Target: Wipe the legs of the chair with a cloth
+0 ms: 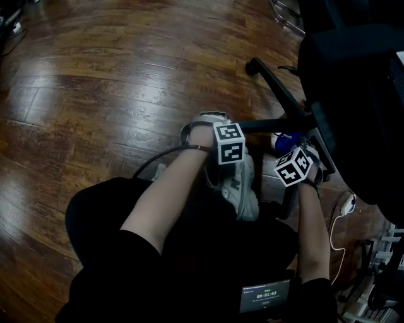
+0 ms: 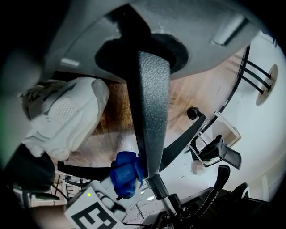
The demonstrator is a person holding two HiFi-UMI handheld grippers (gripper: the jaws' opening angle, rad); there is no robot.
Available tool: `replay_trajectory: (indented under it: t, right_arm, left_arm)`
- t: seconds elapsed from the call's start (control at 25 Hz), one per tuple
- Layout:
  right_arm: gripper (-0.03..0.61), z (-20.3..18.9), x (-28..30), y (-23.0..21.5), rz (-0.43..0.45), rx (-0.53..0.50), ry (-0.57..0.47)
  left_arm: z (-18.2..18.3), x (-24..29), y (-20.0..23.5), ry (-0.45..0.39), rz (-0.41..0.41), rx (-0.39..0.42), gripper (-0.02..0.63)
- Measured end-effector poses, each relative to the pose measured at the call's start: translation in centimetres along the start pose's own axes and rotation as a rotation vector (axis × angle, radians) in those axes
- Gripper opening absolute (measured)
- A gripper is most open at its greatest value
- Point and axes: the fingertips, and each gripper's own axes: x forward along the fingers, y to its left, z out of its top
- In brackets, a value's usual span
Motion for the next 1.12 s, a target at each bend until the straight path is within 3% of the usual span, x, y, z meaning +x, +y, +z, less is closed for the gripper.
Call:
replay_trajectory:
  t: [0.24,0.44,0.72,0.88,1.12]
  right_arm:
    - [0.083,-3.5,-5.1,9.8,0.171,-0.099,0.045]
    - [0.083,-5.8,-7.8,14.9,0.161,-0.131,0.018]
    - [0.083,-5.4,-7.3,14.3,0.139,-0.042,-0.041]
    - [0.083,-5.5,-6.8,13.1,0.129,0.019,-0.068]
    - [0.081,-6.2,-5.3,11.3,0.103,0.036,-0.114]
  left_arm:
    - [-0.3,0.1,-0.6,-0.008,-0.041,0.039,0.087]
    - [-0.3,0.6,-0.9,-0.011,-0.110,0.082,0.089]
    - [0.5,1.3,-0.1,-0.018,-0.148,0.091,0.094]
    - [0.9,1.7,-0.2,0.002,-0.211,0.084,0.113]
    - [1.0,1.4,-0.8,0.047,-0.260,0.046,0.126]
